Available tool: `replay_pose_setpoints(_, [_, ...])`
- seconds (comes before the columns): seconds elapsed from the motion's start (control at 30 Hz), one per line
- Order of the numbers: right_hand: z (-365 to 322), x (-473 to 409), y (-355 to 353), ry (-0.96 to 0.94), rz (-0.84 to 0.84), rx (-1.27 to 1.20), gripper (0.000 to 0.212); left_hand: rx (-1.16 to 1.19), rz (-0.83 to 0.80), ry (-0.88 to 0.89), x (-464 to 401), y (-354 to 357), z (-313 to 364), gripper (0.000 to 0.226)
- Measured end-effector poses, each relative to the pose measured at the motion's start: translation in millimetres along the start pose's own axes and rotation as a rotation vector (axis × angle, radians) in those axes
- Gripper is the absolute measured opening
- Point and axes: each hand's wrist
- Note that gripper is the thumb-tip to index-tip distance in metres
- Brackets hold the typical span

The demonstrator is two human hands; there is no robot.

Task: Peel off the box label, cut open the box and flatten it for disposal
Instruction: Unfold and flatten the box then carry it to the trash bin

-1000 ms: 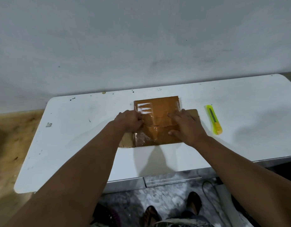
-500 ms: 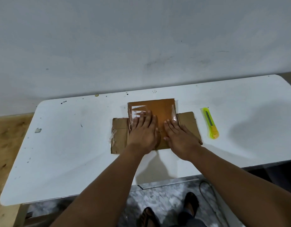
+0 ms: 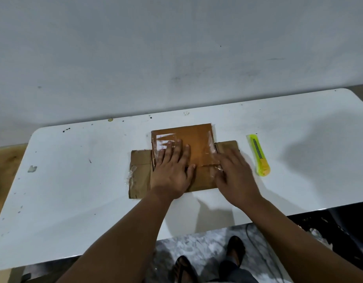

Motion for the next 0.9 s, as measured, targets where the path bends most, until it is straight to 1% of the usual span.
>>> replay_pose_setpoints(0.03, [2.7,5.0,-6.1,0.085,0.064,-0.006,0.050,0.003,-0.003,0.000,-0.2,0.0,-0.1,0.067])
replay_pose_setpoints(0.07, [5.0,9.9,-11.4,0.182,0.087,-0.024,0.052,0.003,-0.007,0.002,-0.3,0.0,-0.3,0.066])
replay_pose_setpoints(0.1, [5.9,13.4,-16.5,0.288,0.068,-0.081,0.054,0.005,-0.010,0.003,-0.3,0.2,-0.4,0.064])
replay_pose_setpoints(0.13, [6.7,15.0,-20.5,0.389,0.041,-0.190,0.055,0.011,-0.012,0.003,-0.6,0.2,-0.5,0.062])
replay_pose_setpoints(0.2, [6.7,14.2,-27.1,0.550,0.041,-0.456,0.055,0.027,-0.010,0.002,-0.6,-1.0,-0.4,0.060])
replay_pose_setpoints(0.27, [5.9,12.7,-32.1,0.660,0.084,-0.666,0.056,0.040,-0.004,0.000,-0.8,-2.2,-0.6,0.059])
replay_pose_setpoints(0.3, [5.6,12.0,-34.4,0.683,0.101,-0.736,0.056,0.042,-0.006,0.002,-1.1,-2.5,-0.7,0.059])
replay_pose_setpoints(0.33, [4.1,11.7,-36.1,0.679,0.103,-0.785,0.054,0.042,-0.012,0.006,-1.2,-2.7,-0.8,0.059])
replay_pose_setpoints(0.43, [-5.1,10.9,-34.1,0.598,0.033,-0.883,0.049,0.044,-0.025,0.008,-1.4,-3.7,-1.8,0.059])
replay_pose_setpoints(0.5, [-8.8,10.9,-26.4,0.511,-0.025,-0.846,0.047,0.043,-0.026,0.004,-1.1,-4.4,-1.8,0.059])
replay_pose_setpoints(0.57, [-8.8,10.2,-20.2,0.359,-0.078,-0.664,0.048,0.040,-0.022,0.003,-0.4,-5.6,-1.2,0.059])
replay_pose_setpoints(0.67, [-3.2,2.5,-16.6,0.127,-0.131,-0.428,0.044,0.035,-0.013,0.003,-0.3,-4.9,-1.0,0.060])
replay_pose_setpoints(0.73, [3.9,-3.6,-11.8,-0.037,-0.187,-0.225,0.044,0.033,-0.007,0.003,0.1,-3.8,-1.1,0.060])
replay_pose_setpoints(0.77, [6.9,-7.4,-9.6,-0.083,-0.233,-0.151,0.048,0.032,-0.005,0.002,0.1,-3.2,-1.0,0.060])
replay_pose_setpoints(0.8, [7.5,-11.2,-9.7,-0.091,-0.294,-0.117,0.054,0.036,-0.004,0.000,0.2,-3.0,-1.0,0.060])
replay_pose_setpoints(0.87, [10.2,-20.1,-11.3,-0.060,-0.441,-0.058,0.064,0.042,0.002,-0.003,0.0,-3.6,-0.7,0.059])
replay_pose_setpoints(0.9, [10.4,-24.7,-13.5,-0.061,-0.504,0.016,0.066,0.039,0.005,-0.002,-0.2,-3.5,-0.9,0.060])
Point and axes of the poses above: each hand's wrist, its own x-axis away from the middle knuckle, its own y-axis out of the palm, z = x × y, and after that the axes turned 6 degrees about -x, right-handed
